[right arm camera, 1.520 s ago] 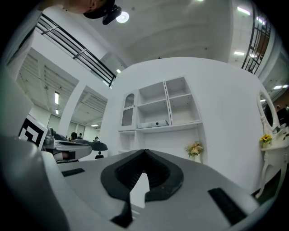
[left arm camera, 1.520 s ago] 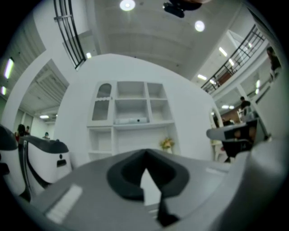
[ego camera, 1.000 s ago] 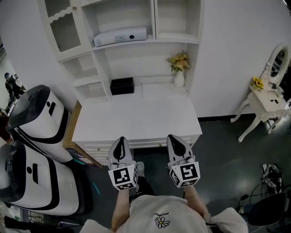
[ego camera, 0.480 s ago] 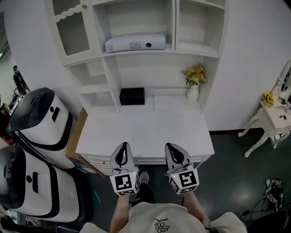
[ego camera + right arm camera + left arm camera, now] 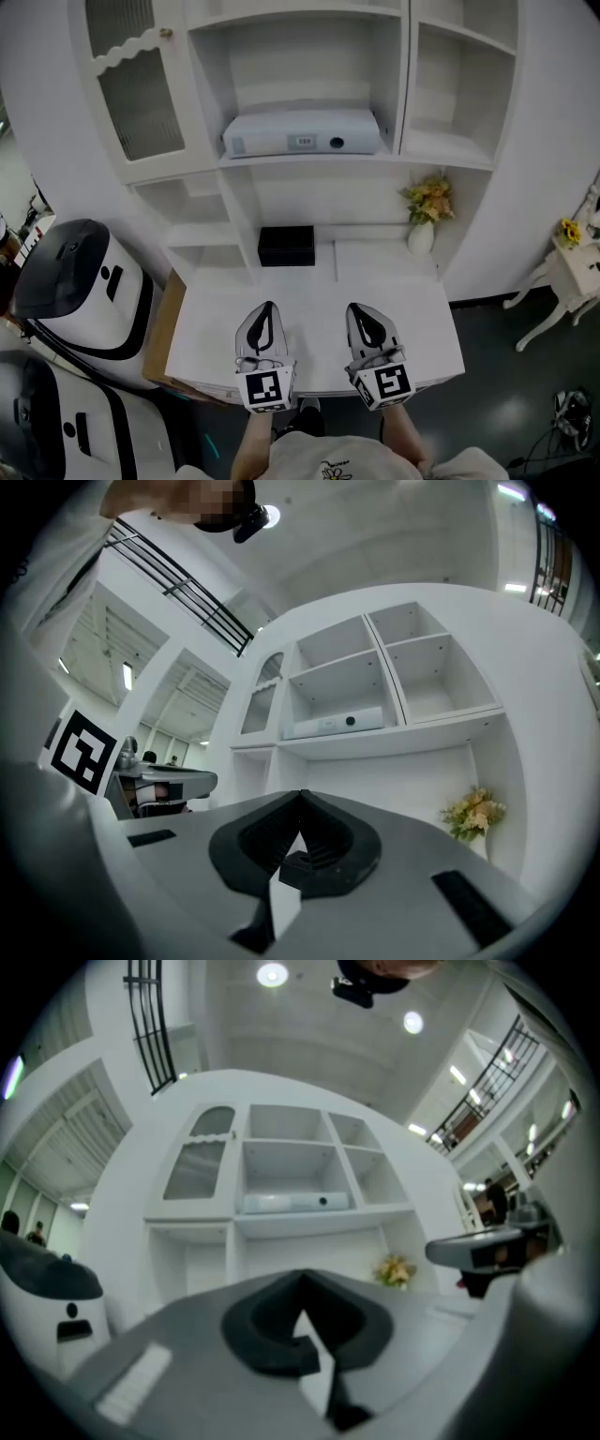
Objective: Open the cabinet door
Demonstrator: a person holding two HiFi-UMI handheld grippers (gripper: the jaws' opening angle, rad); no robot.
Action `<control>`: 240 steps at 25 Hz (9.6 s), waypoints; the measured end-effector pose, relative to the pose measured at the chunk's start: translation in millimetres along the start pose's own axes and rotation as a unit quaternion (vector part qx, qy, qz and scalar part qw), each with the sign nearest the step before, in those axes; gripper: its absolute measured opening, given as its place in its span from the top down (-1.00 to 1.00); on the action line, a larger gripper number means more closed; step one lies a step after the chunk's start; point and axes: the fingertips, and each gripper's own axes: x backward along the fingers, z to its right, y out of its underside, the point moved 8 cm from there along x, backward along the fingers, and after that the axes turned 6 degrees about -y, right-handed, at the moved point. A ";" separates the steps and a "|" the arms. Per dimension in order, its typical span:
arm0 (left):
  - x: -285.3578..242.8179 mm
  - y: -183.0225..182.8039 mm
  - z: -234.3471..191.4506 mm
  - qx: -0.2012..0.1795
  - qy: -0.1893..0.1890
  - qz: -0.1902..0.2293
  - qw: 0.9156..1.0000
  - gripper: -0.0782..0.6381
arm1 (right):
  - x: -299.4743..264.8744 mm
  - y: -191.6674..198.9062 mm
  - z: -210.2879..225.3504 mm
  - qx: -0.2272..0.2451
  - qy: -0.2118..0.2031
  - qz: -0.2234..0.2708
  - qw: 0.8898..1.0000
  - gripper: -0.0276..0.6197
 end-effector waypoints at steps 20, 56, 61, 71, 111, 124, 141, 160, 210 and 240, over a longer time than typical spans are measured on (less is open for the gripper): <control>-111.5 12.5 -30.0 0.011 -0.007 -0.015 1.000 0.77 | -129.4 5.0 53.3 0.010 -0.026 -0.017 0.999 0.91; -110.7 -33.1 -92.4 -0.009 0.017 0.048 0.999 0.77 | -148.3 -12.0 4.9 0.039 -0.013 0.012 0.999 0.91; -113.2 -49.5 -118.5 -0.015 -0.006 0.047 0.999 0.77 | -177.0 -33.6 -16.4 0.041 -0.054 0.037 0.997 0.91; -101.6 -73.0 -157.3 -0.029 -0.054 0.061 0.996 0.77 | -236.0 -87.5 -61.9 0.066 -0.130 0.112 0.983 0.82; -93.0 -92.8 -206.5 -0.077 -0.104 0.069 0.989 0.77 | -458.7 -370.1 -49.0 0.433 -0.061 0.196 0.878 0.61; -94.2 -75.2 -203.5 -0.069 -0.112 0.044 0.990 0.77 | -462.2 -367.9 -41.0 0.410 -0.065 0.234 0.879 0.70; -69.1 -76.3 -209.6 -0.062 -0.125 0.031 0.990 0.77 | -434.4 -376.6 -64.3 0.450 -0.055 0.233 0.861 0.68; -53.7 -95.4 -224.9 -0.078 -0.159 0.046 0.983 0.77 | -396.6 -388.4 -126.3 0.552 -0.002 0.210 0.807 0.67; 81.9 -153.4 -347.5 -0.064 -0.195 0.116 0.972 0.77 | -375.1 -412.1 -287.8 0.644 0.115 0.088 0.752 0.69; 137.8 -150.0 -514.0 -0.049 -0.094 0.140 0.985 0.77 | -428.7 -415.9 -421.0 0.699 0.239 -0.049 0.672 0.69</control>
